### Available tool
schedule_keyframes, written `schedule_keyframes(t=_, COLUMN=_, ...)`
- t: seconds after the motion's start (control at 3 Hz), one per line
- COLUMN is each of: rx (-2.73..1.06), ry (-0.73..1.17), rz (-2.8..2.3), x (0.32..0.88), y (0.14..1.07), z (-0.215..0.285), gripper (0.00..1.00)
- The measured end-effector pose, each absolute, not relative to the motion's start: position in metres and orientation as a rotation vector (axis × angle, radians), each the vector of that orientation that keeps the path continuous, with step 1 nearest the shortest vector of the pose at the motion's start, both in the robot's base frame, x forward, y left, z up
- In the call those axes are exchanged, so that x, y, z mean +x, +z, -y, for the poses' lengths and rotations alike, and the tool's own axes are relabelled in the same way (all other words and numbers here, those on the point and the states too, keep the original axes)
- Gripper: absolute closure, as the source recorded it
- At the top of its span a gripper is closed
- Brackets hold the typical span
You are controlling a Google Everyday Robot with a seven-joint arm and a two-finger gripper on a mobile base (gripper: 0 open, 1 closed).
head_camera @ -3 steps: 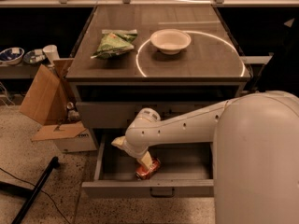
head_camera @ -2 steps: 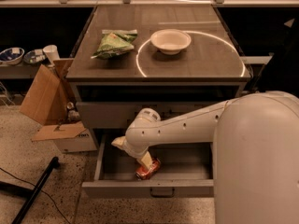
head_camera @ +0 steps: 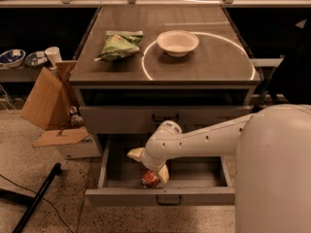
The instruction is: Pick coke can from middle drawer and place on counter
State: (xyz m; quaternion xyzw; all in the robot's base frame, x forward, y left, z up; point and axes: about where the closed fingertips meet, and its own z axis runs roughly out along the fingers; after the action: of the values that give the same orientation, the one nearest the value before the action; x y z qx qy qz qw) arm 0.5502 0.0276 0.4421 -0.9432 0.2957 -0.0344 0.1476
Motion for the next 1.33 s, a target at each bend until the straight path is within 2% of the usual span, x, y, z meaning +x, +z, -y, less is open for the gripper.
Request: schedule_keyframes(t=1.33, rx=-2.705, ry=-0.112, rz=-0.830, x=0.570, y=0.368, z=-0.009, gripper=0.00)
